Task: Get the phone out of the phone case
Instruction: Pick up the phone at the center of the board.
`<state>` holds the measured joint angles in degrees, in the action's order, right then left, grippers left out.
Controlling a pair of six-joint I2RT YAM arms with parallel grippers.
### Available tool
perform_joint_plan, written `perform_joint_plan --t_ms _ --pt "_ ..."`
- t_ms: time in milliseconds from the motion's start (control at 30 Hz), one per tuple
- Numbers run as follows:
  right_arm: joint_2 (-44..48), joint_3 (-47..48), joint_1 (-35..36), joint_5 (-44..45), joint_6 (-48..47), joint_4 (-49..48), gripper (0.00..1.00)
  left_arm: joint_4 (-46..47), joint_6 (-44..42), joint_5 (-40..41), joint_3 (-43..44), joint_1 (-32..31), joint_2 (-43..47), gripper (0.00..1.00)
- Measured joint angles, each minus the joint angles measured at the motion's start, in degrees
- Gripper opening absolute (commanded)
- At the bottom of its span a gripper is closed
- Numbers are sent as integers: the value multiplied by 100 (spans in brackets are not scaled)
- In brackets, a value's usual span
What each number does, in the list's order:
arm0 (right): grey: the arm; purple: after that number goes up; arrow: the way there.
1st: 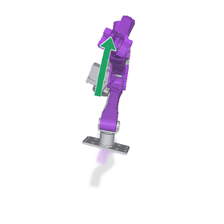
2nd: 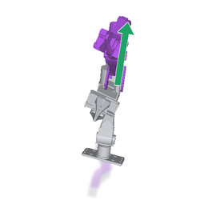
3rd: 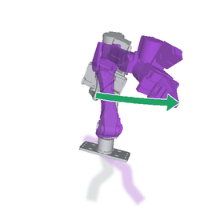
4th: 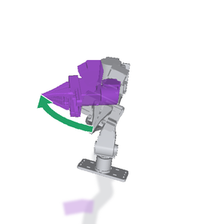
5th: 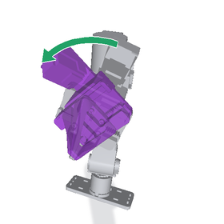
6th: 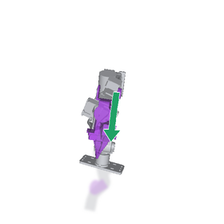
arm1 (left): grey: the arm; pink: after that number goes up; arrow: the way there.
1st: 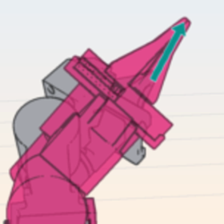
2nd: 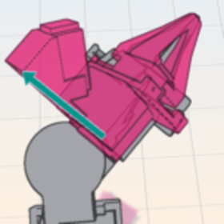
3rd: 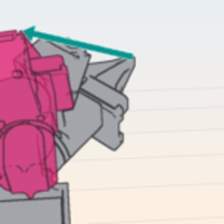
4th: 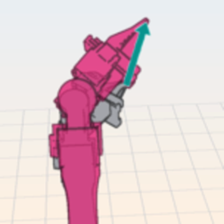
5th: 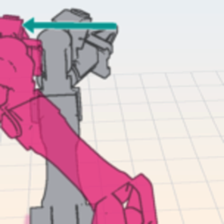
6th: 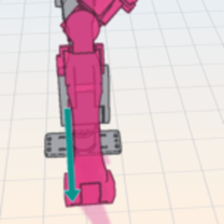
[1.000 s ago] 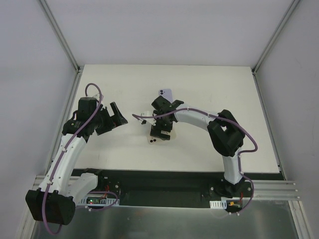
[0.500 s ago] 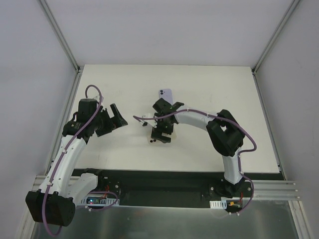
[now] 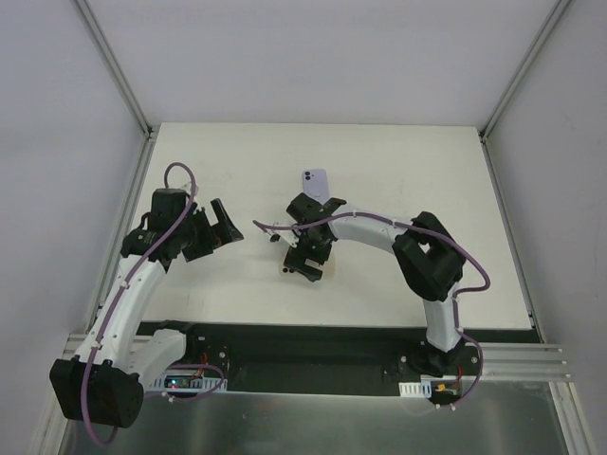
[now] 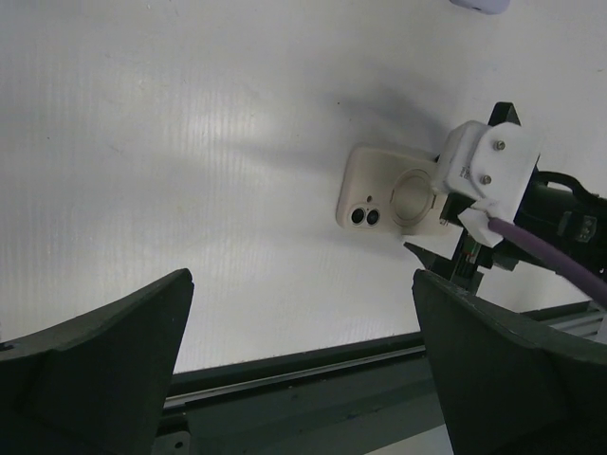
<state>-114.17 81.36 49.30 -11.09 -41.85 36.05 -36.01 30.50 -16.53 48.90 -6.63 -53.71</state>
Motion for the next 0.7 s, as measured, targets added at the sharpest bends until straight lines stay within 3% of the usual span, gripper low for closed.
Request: perform_joint_plan --t_ms 333,700 --pt "-24 31 769 697 732 699 96 4 -2 2 4 0 -354 99" --pt "260 -439 885 1637 2050 -400 99 11 9 -2 24 28 -317 99"
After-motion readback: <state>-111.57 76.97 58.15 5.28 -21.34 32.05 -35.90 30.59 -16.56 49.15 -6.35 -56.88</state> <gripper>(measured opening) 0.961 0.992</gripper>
